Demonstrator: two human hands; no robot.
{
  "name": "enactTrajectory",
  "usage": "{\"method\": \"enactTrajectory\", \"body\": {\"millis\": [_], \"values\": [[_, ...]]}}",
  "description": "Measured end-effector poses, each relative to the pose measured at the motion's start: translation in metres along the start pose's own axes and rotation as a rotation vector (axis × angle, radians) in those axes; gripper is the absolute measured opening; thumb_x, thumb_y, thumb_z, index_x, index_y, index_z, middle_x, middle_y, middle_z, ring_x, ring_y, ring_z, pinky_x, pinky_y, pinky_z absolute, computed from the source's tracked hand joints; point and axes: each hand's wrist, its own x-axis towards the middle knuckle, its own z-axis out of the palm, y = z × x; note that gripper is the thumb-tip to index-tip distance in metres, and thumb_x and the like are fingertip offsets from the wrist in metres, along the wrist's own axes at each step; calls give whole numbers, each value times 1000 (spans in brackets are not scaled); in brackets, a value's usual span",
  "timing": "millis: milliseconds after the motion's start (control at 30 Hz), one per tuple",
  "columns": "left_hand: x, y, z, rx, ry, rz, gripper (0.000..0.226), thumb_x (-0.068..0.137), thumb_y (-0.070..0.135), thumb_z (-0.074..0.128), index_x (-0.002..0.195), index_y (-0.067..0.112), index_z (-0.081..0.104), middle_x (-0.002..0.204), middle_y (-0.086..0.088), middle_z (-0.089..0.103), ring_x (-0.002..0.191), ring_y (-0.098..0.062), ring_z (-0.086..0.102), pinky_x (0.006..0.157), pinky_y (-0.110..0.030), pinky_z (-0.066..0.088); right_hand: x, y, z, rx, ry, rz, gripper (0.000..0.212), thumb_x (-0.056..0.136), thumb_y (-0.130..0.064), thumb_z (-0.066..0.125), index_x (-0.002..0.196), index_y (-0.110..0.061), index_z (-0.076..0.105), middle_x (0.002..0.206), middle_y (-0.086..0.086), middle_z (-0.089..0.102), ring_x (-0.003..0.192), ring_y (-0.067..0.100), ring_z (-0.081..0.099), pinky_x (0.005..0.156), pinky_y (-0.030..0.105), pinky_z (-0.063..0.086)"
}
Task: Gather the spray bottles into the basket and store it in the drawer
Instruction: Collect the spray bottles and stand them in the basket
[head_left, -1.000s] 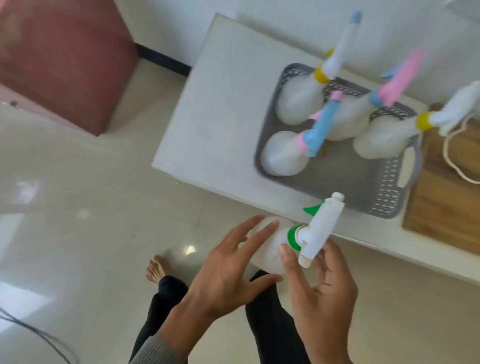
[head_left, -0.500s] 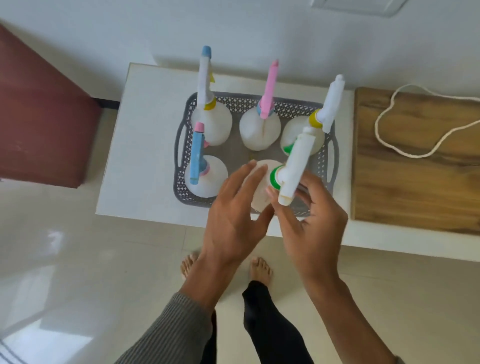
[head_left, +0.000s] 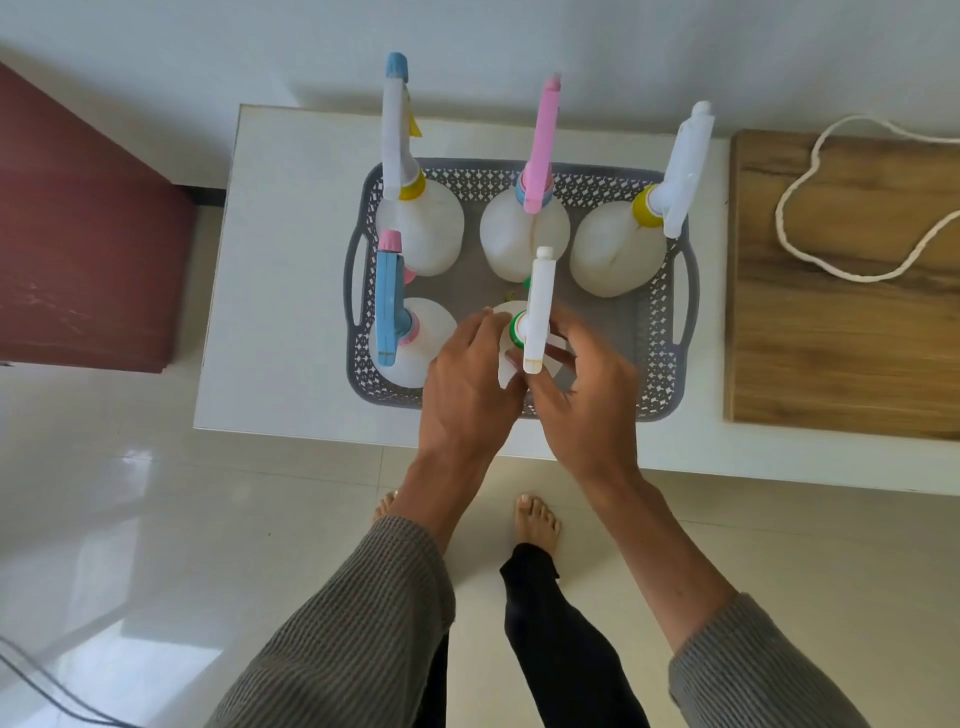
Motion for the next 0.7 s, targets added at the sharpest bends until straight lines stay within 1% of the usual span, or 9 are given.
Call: {"method": "enactTrajectory", "body": {"millis": [133, 233, 300, 333, 400, 467, 533, 600, 700], "values": [[0, -4, 3, -20, 14, -14, 47, 77, 11, 82, 119, 5, 63, 116, -12, 69, 96, -32, 68, 75, -46, 60, 1, 4, 2, -25, -8, 4, 42, 91, -15, 74, 130, -5, 61, 122, 7, 71, 110, 19, 68, 96, 34, 57], [0, -6, 1, -43, -12, -18, 49, 79, 12, 81, 123, 7, 60, 120, -12, 67, 98, -33, 67, 76, -45, 60, 0, 4, 5, -33, 6, 14, 43, 90, -16, 74, 130, -7, 61, 121, 4, 70, 110, 17, 68, 96, 34, 57], [-2, -7, 0, -71, -42, -25, 53, 80, 12, 80, 128, 7, 57, 127, -13, 64, 107, -34, 64, 82, -46, 59, -1, 4, 7, -43, 4, 10, 44, 90, -15, 74, 131, -7, 61, 122, 3, 70, 112, 16, 67, 96, 34, 57], [-3, -7, -1, -85, -49, -26, 56, 80, 11, 79, 130, 7, 56, 133, -15, 60, 117, -35, 61, 91, -44, 56, -2, 3, 8, -51, 0, 15, 46, 90, -16, 75, 132, -6, 60, 124, 4, 69, 114, 16, 66, 97, 34, 56], [-8, -8, -5, -124, -36, -27, 63, 79, 5, 79, 136, 2, 51, 146, -19, 49, 133, -32, 50, 100, -24, 44, -6, 1, 10, -65, 9, 52, 54, 88, -22, 76, 136, -6, 56, 131, 5, 66, 120, 18, 62, 99, 33, 54], [-17, -10, -11, -155, 13, -25, 65, 78, 2, 79, 136, -2, 50, 148, -23, 45, 131, -24, 48, 99, -5, 33, -13, -1, 11, -89, 58, 90, 61, 86, -26, 77, 138, -5, 52, 137, 6, 62, 126, 19, 57, 101, 34, 53], [-31, -11, -16, -174, 39, -12, 60, 80, 5, 79, 134, -3, 53, 145, -23, 49, 126, -18, 50, 98, 5, 24, -26, -4, 13, -135, 123, 95, 61, 87, -24, 77, 138, -3, 51, 140, 8, 58, 129, 20, 53, 101, 41, 52], [-47, -14, -20, -189, 31, -1, 56, 83, 13, 77, 133, 0, 55, 143, -17, 52, 130, -21, 52, 100, 6, 24, -41, -7, 16, -186, 187, 89, 57, 88, -21, 76, 136, -1, 52, 139, 11, 56, 130, 22, 52, 99, 45, 53], [-76, -27, -29, -159, -8, 42, 49, 89, 26, 71, 133, 10, 56, 145, -7, 52, 133, -17, 51, 98, -4, 36, -70, -13, 24, -252, 203, 52, 44, 90, -17, 72, 129, -1, 57, 135, 14, 58, 126, 26, 54, 98, 47, 53]]}}
